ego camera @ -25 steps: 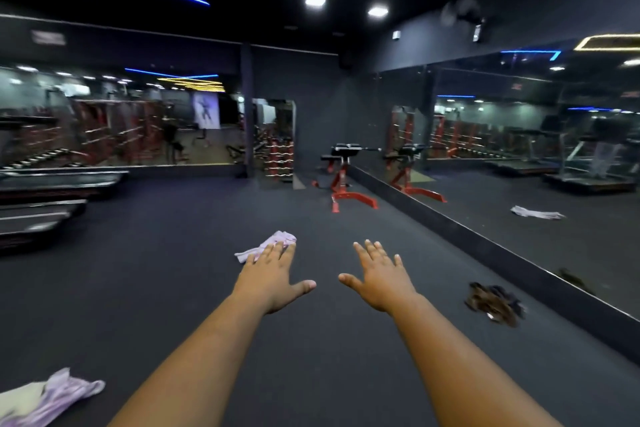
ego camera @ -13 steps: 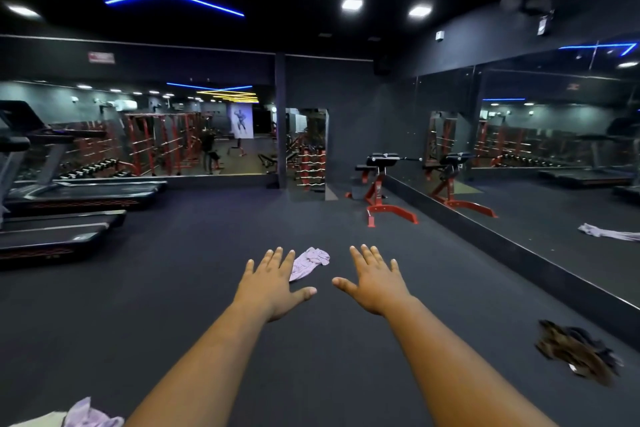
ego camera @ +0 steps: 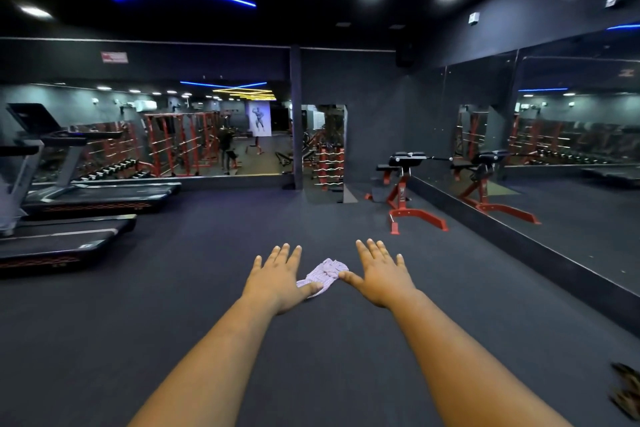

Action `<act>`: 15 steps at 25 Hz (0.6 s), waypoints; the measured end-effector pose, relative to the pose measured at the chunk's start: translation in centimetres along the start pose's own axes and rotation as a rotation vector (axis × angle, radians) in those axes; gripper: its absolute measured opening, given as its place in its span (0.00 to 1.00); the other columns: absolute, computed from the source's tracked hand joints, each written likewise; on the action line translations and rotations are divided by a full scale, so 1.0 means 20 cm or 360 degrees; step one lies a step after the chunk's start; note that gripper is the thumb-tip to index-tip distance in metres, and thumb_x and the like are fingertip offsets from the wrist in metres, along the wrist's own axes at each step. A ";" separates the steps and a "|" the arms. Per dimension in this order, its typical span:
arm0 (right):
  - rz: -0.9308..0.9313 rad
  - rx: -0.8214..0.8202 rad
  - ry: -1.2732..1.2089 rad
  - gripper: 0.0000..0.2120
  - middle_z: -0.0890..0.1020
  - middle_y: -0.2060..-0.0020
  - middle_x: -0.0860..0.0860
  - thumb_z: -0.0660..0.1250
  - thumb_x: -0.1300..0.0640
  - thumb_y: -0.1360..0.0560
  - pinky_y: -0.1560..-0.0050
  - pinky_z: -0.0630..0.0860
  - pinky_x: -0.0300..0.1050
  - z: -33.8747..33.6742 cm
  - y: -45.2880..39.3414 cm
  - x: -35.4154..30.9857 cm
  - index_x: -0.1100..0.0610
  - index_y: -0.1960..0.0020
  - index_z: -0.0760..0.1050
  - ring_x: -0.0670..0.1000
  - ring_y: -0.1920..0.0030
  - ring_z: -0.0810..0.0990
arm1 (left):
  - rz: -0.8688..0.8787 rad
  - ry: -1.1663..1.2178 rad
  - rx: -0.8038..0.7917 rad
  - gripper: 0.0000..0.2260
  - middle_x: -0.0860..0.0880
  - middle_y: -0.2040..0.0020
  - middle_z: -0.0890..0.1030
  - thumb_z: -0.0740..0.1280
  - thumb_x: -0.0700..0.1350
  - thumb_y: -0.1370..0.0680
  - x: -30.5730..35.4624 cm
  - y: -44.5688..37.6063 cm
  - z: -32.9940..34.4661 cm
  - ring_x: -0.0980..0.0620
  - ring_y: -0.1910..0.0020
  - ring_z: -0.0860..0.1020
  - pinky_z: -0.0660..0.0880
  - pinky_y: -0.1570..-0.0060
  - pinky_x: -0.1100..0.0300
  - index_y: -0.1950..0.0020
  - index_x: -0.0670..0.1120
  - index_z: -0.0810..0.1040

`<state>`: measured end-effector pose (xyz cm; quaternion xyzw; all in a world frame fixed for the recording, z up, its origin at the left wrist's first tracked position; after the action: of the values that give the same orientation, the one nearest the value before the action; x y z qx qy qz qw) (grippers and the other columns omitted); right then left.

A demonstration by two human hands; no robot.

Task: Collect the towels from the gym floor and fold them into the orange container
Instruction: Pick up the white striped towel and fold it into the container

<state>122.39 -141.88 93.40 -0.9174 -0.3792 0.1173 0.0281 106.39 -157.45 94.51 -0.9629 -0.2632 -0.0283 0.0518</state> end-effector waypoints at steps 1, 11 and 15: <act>-0.0008 -0.0022 -0.0004 0.45 0.44 0.18 0.49 0.49 0.24 0.24 0.21 0.43 0.63 0.02 -0.13 0.04 0.47 0.17 0.40 0.51 0.18 0.40 | -0.0018 0.0000 -0.0012 0.44 0.50 0.16 0.42 0.52 0.74 0.23 0.00 -0.13 0.02 0.51 0.17 0.42 0.43 0.20 0.44 0.16 0.52 0.41; -0.0084 -0.0134 -0.0002 0.46 0.44 0.18 0.50 0.49 0.24 0.25 0.21 0.43 0.63 0.27 -1.27 0.20 0.48 0.17 0.40 0.52 0.18 0.40 | -0.0107 0.0098 -0.0068 0.44 0.50 0.16 0.43 0.53 0.74 0.23 -0.14 -1.24 0.22 0.50 0.17 0.42 0.43 0.20 0.44 0.16 0.52 0.42; -0.0051 -0.0174 -0.0002 0.46 0.44 0.18 0.50 0.49 0.24 0.25 0.21 0.43 0.63 0.52 -1.80 0.21 0.48 0.17 0.40 0.52 0.18 0.40 | -0.0107 0.0117 -0.0115 0.44 0.49 0.16 0.43 0.53 0.74 0.23 -0.35 -1.76 0.42 0.50 0.17 0.42 0.43 0.20 0.44 0.16 0.52 0.42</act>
<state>97.98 -113.73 87.64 -0.9113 -0.3997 0.0965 -0.0203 82.78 -129.93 88.66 -0.9531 -0.2922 -0.0749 0.0256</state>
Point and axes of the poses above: each hand's wrist, its own y-axis away from the middle knuckle, its own z-axis out of the palm, x = y × z, the point moved 5 cm from there along -y, towards the middle knuckle
